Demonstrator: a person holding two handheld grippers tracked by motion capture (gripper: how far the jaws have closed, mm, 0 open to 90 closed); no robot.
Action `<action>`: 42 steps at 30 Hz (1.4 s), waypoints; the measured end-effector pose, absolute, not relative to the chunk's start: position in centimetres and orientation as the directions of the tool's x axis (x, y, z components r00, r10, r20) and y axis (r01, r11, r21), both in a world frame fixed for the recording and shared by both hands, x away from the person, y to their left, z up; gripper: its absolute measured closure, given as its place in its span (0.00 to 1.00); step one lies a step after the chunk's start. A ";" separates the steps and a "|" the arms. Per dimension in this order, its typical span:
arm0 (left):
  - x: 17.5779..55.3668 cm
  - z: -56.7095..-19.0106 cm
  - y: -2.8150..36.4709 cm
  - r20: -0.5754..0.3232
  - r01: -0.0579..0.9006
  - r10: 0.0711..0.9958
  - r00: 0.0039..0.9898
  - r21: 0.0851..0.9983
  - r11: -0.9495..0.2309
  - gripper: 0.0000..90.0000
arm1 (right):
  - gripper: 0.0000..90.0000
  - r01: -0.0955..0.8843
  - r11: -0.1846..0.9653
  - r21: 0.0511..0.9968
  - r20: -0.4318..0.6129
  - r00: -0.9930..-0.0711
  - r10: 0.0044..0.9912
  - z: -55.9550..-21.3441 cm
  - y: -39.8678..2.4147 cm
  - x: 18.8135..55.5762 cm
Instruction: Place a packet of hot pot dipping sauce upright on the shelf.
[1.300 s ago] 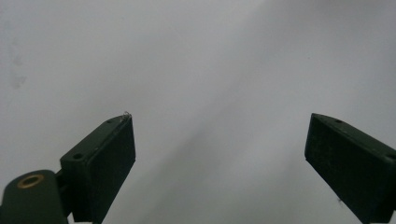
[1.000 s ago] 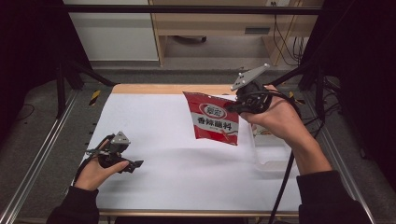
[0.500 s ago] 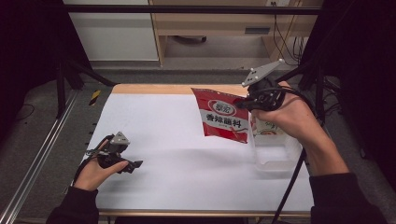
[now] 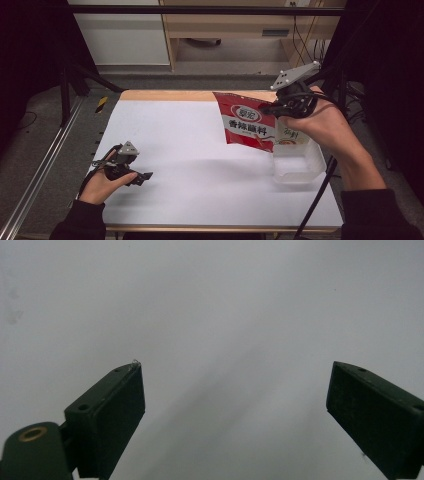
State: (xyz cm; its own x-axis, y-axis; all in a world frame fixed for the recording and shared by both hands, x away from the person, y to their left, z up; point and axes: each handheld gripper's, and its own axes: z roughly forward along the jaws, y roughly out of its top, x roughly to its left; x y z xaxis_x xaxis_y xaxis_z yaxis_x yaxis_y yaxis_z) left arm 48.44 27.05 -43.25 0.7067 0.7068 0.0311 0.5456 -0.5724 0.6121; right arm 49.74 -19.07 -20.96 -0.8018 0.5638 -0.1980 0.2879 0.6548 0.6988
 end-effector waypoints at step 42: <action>48.4 -42.9 27.4 0.041 0.546 0.714 0.698 0.615 -0.569 0.10 | 1.00 0.411 0.573 0.709 -0.173 -0.686 0.706 -21.0 -28.5 47.0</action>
State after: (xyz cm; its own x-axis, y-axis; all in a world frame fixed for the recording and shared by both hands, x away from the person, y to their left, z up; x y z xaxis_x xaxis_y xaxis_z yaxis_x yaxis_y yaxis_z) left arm 48.43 27.37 -42.90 0.6985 0.7144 0.0414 0.5458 -0.5693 0.6148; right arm 46.99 -28.53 -20.96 -0.6863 0.7064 -0.1731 0.4107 0.5729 0.7094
